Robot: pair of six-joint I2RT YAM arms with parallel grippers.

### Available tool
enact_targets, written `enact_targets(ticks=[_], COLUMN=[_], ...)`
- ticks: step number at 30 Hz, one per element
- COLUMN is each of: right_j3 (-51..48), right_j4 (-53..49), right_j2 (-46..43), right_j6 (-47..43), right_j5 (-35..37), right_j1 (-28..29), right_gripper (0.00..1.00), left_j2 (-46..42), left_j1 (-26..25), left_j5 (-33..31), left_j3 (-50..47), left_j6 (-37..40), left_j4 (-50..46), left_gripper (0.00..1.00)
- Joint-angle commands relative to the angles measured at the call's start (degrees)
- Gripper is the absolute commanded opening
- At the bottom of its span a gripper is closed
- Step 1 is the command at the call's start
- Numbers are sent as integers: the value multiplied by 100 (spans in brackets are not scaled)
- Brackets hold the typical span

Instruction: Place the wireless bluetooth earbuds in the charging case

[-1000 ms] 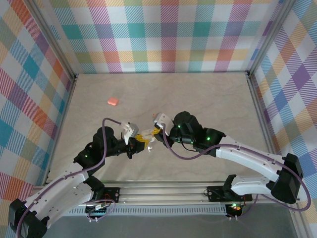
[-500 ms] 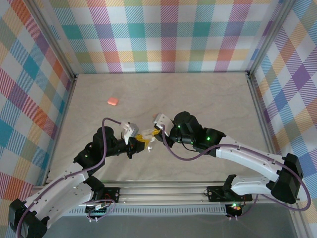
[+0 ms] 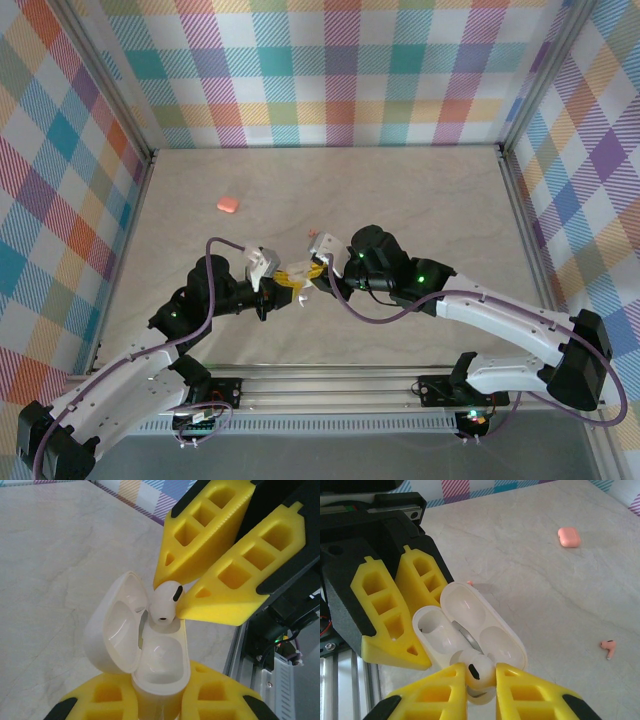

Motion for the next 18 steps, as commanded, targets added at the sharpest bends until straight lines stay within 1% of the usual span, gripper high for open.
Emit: enact_targets(ticks=[1,10,18], right_j3=[94,167,237], right_j4=[-200,-125,-189], right_j2=[67,46,-36], right_j6=[124,264,567], right_j5=[-510,-471,-348], right_j1=[58,59,55], right_gripper=[21,30,32], left_j2=[-5,-1,-84], left_j1=[25,23,22], left_j5=[13,-20,-140], left_j3=[212,191,129], left_j6=[-112,-121,-139], left_j4=[356,372,321], left_gripper=[0,0,0])
